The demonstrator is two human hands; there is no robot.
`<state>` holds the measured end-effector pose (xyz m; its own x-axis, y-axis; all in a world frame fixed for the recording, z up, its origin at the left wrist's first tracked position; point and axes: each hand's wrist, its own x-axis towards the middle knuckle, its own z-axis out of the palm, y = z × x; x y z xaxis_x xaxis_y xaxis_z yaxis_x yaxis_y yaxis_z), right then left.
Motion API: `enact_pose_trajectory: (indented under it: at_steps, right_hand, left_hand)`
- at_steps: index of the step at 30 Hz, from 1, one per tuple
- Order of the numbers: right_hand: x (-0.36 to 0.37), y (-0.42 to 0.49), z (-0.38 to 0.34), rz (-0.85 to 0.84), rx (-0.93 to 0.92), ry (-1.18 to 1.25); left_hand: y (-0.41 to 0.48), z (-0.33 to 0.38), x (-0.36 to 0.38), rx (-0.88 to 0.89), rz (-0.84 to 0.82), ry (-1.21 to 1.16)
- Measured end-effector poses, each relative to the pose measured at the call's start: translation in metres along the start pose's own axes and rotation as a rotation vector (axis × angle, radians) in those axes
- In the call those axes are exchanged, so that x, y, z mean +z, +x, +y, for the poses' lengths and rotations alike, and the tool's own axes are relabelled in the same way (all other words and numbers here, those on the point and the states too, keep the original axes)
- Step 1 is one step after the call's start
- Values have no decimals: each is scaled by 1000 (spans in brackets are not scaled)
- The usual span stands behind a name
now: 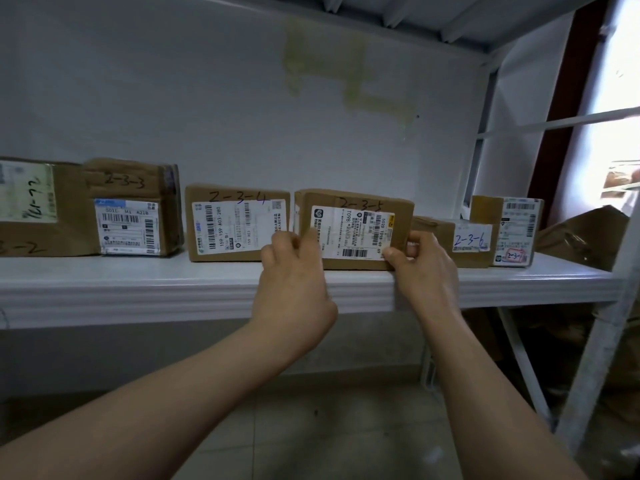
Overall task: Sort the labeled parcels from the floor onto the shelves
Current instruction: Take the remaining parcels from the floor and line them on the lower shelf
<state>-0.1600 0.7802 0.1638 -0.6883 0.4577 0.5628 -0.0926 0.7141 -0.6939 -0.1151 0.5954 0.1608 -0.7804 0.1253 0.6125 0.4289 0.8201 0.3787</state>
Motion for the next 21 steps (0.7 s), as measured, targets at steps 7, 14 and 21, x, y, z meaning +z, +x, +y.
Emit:
enact_pose_trajectory:
  at_steps: [7,14,21]
  right_hand:
    - [11,3,-5,38,11,-108]
    - [20,13,-6,46,18,-105]
    - [23,14,-5,51,33,-98]
  left_hand:
    - [16,-5,10,13,-95,279]
    - [22,-4,14,8,-113,299]
    - [24,-5,15,-6,-140,281]
